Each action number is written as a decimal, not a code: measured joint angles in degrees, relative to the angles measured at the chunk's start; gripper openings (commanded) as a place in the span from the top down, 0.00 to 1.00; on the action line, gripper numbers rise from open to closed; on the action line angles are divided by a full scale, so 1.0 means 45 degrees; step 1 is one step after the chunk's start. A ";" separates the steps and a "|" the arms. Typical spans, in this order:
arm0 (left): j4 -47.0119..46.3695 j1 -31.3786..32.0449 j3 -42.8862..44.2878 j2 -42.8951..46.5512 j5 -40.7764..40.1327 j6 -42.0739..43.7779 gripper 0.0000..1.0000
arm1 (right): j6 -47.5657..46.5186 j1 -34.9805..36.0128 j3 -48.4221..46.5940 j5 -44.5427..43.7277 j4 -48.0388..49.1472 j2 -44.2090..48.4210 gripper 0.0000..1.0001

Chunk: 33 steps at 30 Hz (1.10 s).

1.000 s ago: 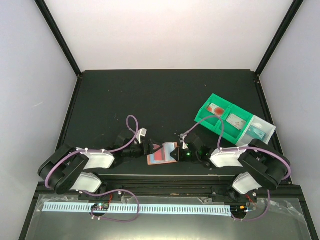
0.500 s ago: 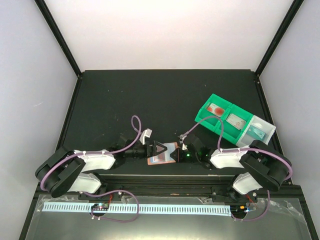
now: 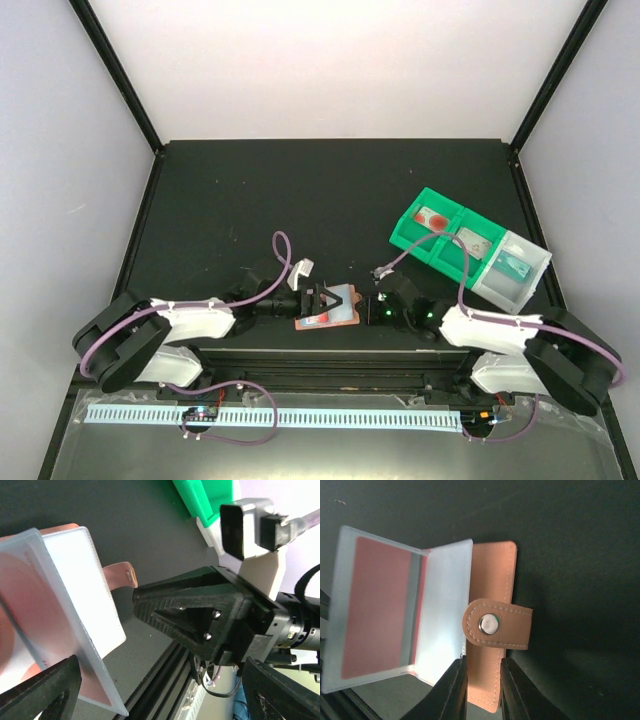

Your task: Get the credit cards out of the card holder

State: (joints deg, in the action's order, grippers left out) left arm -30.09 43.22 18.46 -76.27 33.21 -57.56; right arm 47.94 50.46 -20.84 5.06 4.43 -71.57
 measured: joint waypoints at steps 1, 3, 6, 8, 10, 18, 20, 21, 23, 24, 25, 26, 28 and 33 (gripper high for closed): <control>-0.0024 0.0083 0.0073 -0.0083 0.0000 0.0000 0.10 | -0.0024 -0.0005 0.0034 -0.0170 -0.0185 0.0311 0.76; -0.0063 0.0238 0.0238 -0.0233 0.0015 -0.0015 0.10 | -0.0087 0.0000 0.0160 -0.0529 -0.0481 0.1054 0.75; -0.0369 0.0340 0.0427 -0.0447 0.0063 -0.0073 0.11 | -0.0151 0.0000 0.0238 -0.0908 -0.0860 0.1870 0.73; -0.0661 0.0345 0.0476 -0.0602 0.0151 -0.0131 0.14 | -0.0189 0.0000 0.0238 -0.1030 -0.0976 0.2127 0.72; -0.0772 0.0340 0.0534 -0.0763 0.0209 -0.0160 0.17 | -0.0248 0.0000 0.0238 -0.1093 -0.1044 0.2259 0.67; -0.0631 -0.0160 0.0447 -0.0894 0.0194 -0.0223 0.30 | -0.0777 0.0000 0.0005 -0.0981 -0.1146 0.1860 0.62; -0.0617 -0.0447 0.0248 -0.0913 0.0180 -0.0248 0.32 | -0.0937 0.0000 -0.0223 -0.0957 -0.1200 0.1520 0.62; -0.0593 -0.0549 0.0146 -0.0918 0.0160 -0.0257 0.33 | -0.1001 0.0000 -0.0374 -0.0942 -0.1234 0.1345 0.62; -0.0549 -0.0695 -0.0029 -0.0971 0.0141 -0.0248 0.35 | -0.1209 0.0000 -0.0777 -0.0860 -0.1341 0.0899 0.59; -0.0500 -0.0733 -0.0073 -0.1020 0.0131 -0.0243 0.38 | -0.1336 0.0005 -0.1039 -0.0850 -0.1443 0.0661 0.56; -0.0466 -0.0777 -0.0102 -0.1069 0.0136 -0.0228 0.41 | -0.1438 0.0005 -0.1243 -0.0865 -0.1530 0.0471 0.53; -0.0457 -0.0840 -0.0136 -0.1117 0.0155 -0.0175 0.43 | -0.1588 0.0005 -0.1535 -0.0908 -0.1681 0.0233 0.52; -0.0427 -0.1025 -0.0233 -0.1190 0.0165 -0.0083 0.45 | -0.1982 0.0010 -0.2195 -0.1122 -0.1972 -0.0277 0.51; -0.0175 -0.1530 -0.0534 -0.1248 0.0199 0.0175 0.45 | -0.2715 0.0005 -0.3201 -0.1763 -0.2467 -0.1146 0.53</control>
State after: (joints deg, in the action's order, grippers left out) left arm -30.87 36.34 16.05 -81.89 34.11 -56.77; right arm 35.73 50.48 -35.24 -2.87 -6.68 -76.73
